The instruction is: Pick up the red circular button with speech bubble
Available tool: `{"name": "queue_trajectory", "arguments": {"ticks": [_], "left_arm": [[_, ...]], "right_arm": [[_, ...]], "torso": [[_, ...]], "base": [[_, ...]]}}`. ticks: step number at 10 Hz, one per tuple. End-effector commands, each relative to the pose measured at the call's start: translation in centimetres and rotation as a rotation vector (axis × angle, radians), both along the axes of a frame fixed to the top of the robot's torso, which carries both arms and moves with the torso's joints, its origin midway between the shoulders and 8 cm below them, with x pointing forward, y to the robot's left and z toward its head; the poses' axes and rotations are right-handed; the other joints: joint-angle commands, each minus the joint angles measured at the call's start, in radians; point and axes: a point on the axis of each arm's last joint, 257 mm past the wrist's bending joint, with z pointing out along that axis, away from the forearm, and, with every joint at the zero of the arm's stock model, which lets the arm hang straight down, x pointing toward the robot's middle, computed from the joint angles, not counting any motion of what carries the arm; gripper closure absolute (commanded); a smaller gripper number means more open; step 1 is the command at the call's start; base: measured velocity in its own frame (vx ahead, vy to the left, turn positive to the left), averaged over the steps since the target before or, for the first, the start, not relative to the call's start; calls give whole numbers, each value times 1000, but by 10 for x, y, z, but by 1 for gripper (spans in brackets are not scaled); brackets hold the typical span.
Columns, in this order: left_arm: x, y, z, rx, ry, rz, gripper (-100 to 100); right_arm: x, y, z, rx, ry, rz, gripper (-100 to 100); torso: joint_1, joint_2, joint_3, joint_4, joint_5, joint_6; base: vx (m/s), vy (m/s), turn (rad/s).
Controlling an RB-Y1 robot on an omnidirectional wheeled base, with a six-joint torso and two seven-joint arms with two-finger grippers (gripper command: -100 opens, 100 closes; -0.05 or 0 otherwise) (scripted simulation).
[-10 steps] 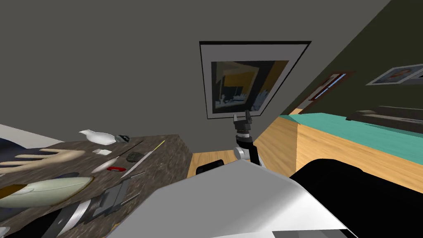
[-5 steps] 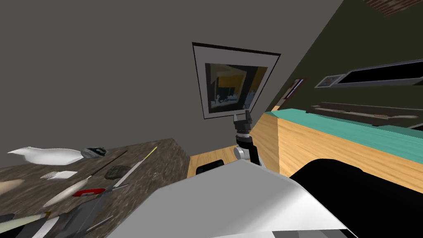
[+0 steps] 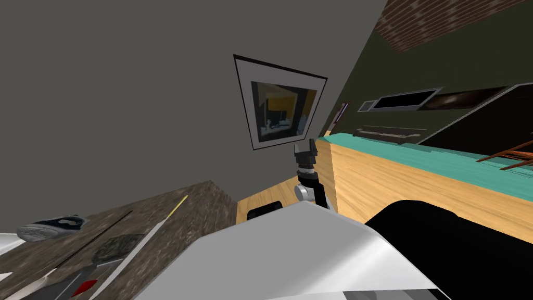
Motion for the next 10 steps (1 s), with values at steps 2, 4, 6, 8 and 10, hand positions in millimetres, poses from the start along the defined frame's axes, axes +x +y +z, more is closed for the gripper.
{"name": "queue_trajectory", "arguments": {"ticks": [2,4,6,8,10], "left_arm": [[-17,22,5,51,55,3,-100],[-40,50,20,121,132,10,-100],[-40,50,20,121,132,10,-100],[-64,76,38,189,210,22,-100],[-58,72,35,178,194,19,0]], "right_arm": [[0,0,0,0,0,0,0],[0,0,0,0,0,0,0],[0,0,0,0,0,0,0],[0,0,0,0,0,0,0],[0,0,0,0,0,0,0]], "torso": [[-1,-1,-1,0,-1,1],[-2,-1,-1,0,-1,1],[-1,-1,-1,0,0,0],[-4,-1,-1,0,-2,1],[-3,-1,-1,0,-1,-1]], "base": [[-16,73,-173],[-28,82,-252],[-21,58,-41],[-41,76,-297],[-14,29,-25]]}}
